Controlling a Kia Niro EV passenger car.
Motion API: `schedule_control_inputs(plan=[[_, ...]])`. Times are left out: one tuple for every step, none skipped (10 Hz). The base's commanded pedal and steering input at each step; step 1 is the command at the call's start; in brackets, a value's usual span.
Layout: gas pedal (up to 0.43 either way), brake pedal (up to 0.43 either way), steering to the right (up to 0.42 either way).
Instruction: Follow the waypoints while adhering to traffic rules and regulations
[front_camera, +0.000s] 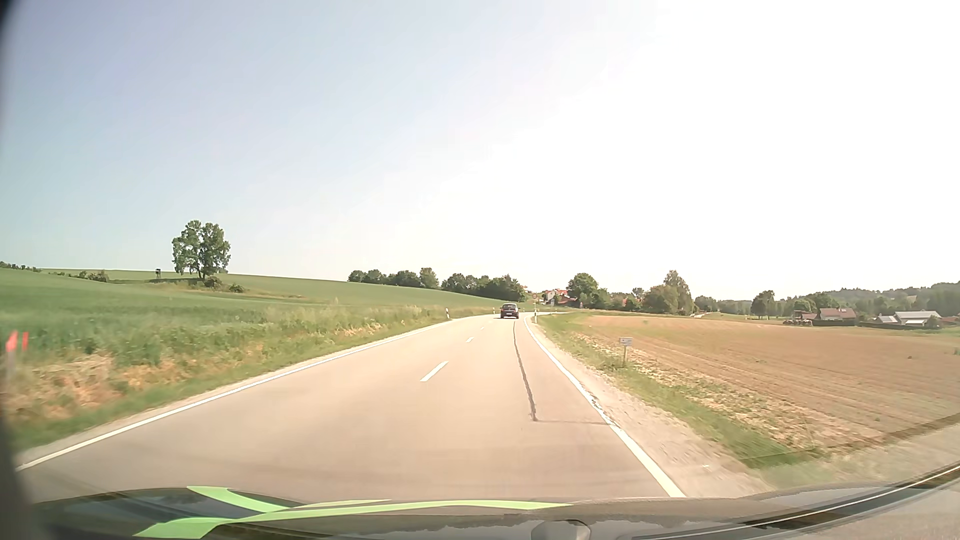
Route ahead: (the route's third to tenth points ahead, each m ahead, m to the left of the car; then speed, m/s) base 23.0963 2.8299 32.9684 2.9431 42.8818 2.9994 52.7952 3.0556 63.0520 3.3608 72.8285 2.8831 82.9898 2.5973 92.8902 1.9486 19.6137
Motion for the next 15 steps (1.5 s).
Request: schedule_control_inputs(plan=[[0.079,0.0,-0.02],[0.079,0.0,-0.016],[0.079,0.0,-0.008],[0.079,0.0,-0.002],[0.087,0.0,0.0],[0.098,0.0,0.001],[0.11,0.0,0.001],[0.13,0.0,0.001],[0.13,0.0,0.001],[0.138,0.0,0.001],[0.15,0.0,0.001],[0.157,0.0,0.001],[0.157,0.0,-0.001],[0.157,0.0,-0.001],[0.157,0.0,-0.002]])
